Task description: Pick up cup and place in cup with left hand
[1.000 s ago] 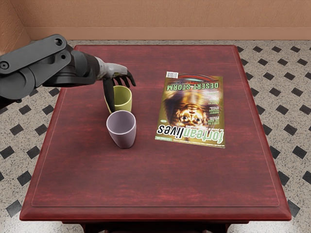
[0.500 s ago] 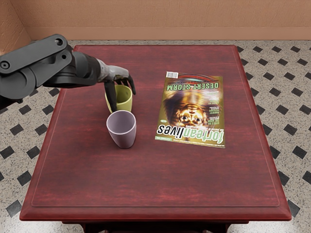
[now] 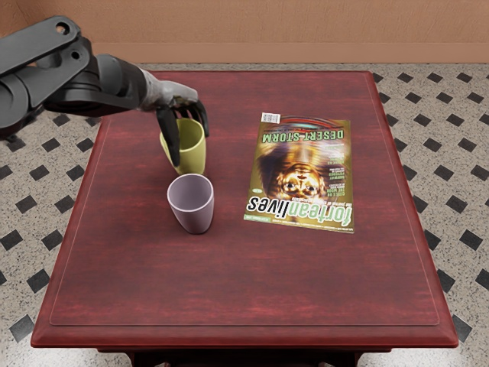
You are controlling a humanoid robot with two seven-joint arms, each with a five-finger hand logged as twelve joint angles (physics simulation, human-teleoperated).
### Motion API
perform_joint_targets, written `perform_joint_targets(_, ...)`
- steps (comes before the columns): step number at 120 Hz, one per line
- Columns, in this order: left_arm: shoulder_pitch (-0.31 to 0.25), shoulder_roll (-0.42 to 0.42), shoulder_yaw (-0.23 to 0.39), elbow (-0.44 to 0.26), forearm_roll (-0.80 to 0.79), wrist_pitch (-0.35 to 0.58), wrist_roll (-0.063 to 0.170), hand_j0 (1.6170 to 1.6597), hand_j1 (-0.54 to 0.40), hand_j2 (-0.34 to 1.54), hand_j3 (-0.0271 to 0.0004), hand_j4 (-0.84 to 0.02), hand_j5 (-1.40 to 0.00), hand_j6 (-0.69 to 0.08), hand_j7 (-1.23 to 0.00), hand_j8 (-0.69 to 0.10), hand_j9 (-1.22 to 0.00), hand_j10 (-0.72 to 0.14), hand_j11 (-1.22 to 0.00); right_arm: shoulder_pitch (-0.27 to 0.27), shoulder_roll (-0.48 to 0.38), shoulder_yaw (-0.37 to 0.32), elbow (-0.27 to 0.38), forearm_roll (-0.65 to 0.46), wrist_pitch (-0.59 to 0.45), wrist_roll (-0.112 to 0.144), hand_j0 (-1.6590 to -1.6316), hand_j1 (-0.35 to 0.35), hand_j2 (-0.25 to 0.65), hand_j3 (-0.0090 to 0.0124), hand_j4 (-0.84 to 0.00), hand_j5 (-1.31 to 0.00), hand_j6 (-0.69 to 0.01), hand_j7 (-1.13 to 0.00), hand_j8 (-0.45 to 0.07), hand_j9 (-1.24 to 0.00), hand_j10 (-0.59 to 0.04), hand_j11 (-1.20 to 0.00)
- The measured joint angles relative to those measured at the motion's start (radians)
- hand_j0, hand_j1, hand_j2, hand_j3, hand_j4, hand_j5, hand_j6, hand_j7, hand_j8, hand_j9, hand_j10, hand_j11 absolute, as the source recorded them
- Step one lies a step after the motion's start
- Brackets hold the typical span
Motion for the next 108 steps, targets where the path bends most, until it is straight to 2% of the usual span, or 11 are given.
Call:
perform_joint_targets(30, -0.073, 0.036, 0.001, -0.001, -0.059, -0.036, 0.000, 1.6553, -0.164, 0.55, 0.0000, -0.546, -0.89, -0.306, -0.86, -0.328, -0.86, -0.395, -0.82, 0.000, 0.000, 0.000, 0.001, 0.000, 0.001, 0.000, -1.6581, -0.349, 0.000, 0.0000, 0.000, 0.00, 0.000, 0.00, 0.000, 0.00, 0.000, 0.00)
perform_joint_targets(32, -0.080, 0.037, 0.001, -0.002, -0.063, -0.039, 0.000, 1.6553, -0.162, 0.56, 0.0000, -0.551, -0.89, -0.308, -0.86, -0.285, -0.86, -0.393, -0.82, 0.000, 0.000, 0.000, 0.001, 0.000, 0.001, 0.000, -1.6581, -0.349, 0.000, 0.0000, 0.000, 0.00, 0.000, 0.00, 0.000, 0.00, 0.000, 0.00)
perform_joint_targets(34, -0.084, 0.037, 0.001, -0.002, -0.069, -0.041, 0.000, 1.6553, -0.163, 0.57, 0.0000, -0.552, -0.89, -0.309, -0.86, -0.328, -0.86, -0.392, -0.82, 0.000, 0.000, 0.000, 0.001, 0.000, 0.001, 0.000, -1.6581, -0.349, 0.000, 0.0000, 0.000, 0.00, 0.000, 0.00, 0.000, 0.00, 0.000, 0.00)
perform_joint_targets(35, -0.085, 0.037, 0.001, -0.002, -0.071, -0.042, 0.000, 1.6553, -0.162, 0.57, 0.0000, -0.555, -0.89, -0.315, -0.86, -0.283, -0.86, -0.394, -0.82, 0.000, 0.000, 0.000, 0.001, 0.000, 0.001, 0.000, -1.6581, -0.349, 0.000, 0.0000, 0.000, 0.00, 0.000, 0.00, 0.000, 0.00, 0.000, 0.00)
perform_joint_targets(38, -0.094, 0.037, 0.001, -0.002, -0.081, -0.045, 0.000, 1.6553, -0.161, 0.56, 0.0000, -0.551, -0.90, -0.310, -0.86, -0.324, -0.86, -0.393, -0.82, 0.000, 0.000, 0.000, 0.001, 0.000, 0.001, 0.000, -1.6581, -0.349, 0.000, 0.0000, 0.000, 0.00, 0.000, 0.00, 0.000, 0.00, 0.000, 0.00)
perform_joint_targets(39, -0.095, 0.037, 0.001, -0.002, -0.083, -0.047, 0.000, 1.6553, -0.160, 0.57, 0.0000, -0.554, -0.90, -0.315, -0.86, -0.273, -0.86, -0.394, -0.82, 0.000, 0.000, 0.000, 0.001, 0.000, 0.001, 0.000, -1.6581, -0.349, 0.000, 0.0000, 0.000, 0.00, 0.000, 0.00, 0.000, 0.00, 0.000, 0.00)
perform_joint_targets(46, -0.109, 0.043, 0.000, -0.003, -0.100, -0.058, 0.001, 1.6553, -0.157, 0.58, 0.0000, -0.560, -0.91, -0.315, -0.87, -0.333, -0.88, -0.394, -0.82, 0.000, 0.000, 0.000, 0.001, 0.000, 0.001, 0.000, -1.6581, -0.349, 0.000, 0.0000, 0.000, 0.00, -0.001, 0.00, 0.000, 0.00, 0.000, 0.00)
perform_joint_targets(66, -0.120, 0.066, 0.001, -0.014, -0.152, -0.079, 0.000, 1.6554, -0.151, 0.66, 0.0000, -0.598, -0.90, -0.352, -0.87, -0.380, -0.90, -0.440, -0.84, 0.000, 0.000, 0.000, 0.002, 0.000, 0.002, 0.000, -1.6581, -0.349, 0.000, 0.0000, 0.000, 0.00, -0.001, 0.00, 0.000, 0.00, 0.000, 0.00)
perform_joint_targets(80, -0.135, 0.089, 0.002, -0.034, -0.179, -0.087, 0.002, 1.6559, -0.150, 0.64, 0.0001, -0.573, -0.96, -0.334, -0.91, -0.340, -0.93, -0.425, -0.85, 0.000, 0.000, 0.000, 0.002, -0.001, 0.002, 0.000, -1.6581, -0.349, 0.000, 0.0000, 0.000, 0.00, -0.001, 0.00, 0.000, 0.00, 0.000, 0.00)
perform_joint_targets(99, -0.148, 0.098, 0.004, -0.046, -0.220, -0.086, 0.001, 1.6564, -0.143, 0.61, 0.0001, -0.589, -0.94, -0.335, -0.90, -0.403, -0.92, -0.465, -0.86, 0.000, 0.000, 0.000, 0.004, -0.001, 0.003, -0.001, -1.6581, -0.349, 0.000, 0.0000, 0.000, 0.00, -0.001, 0.00, 0.000, 0.00, 0.000, 0.00)
perform_joint_targets(108, -0.151, 0.099, 0.004, -0.049, -0.238, -0.085, 0.001, 1.6567, -0.172, 0.73, 0.0000, -0.600, -0.93, -0.357, -0.90, -0.434, -0.91, -0.466, -0.86, 0.000, 0.000, 0.000, 0.004, -0.001, 0.003, -0.001, -1.6581, -0.349, 0.000, 0.0000, 0.000, 0.00, -0.001, 0.00, 0.000, 0.00, 0.000, 0.00)
